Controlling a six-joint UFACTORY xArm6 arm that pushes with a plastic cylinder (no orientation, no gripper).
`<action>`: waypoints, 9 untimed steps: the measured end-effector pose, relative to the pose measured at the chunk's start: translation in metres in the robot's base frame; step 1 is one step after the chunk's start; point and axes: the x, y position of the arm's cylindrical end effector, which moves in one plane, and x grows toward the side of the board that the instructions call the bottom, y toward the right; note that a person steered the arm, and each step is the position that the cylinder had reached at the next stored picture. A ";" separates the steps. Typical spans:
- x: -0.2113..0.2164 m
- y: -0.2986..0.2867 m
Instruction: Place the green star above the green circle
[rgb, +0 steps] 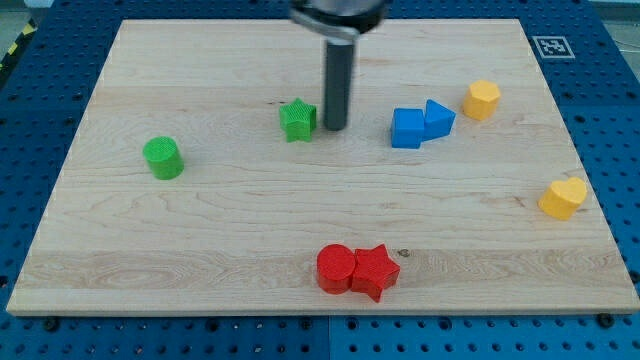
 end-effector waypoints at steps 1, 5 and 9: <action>0.002 -0.075; -0.059 -0.174; -0.015 -0.190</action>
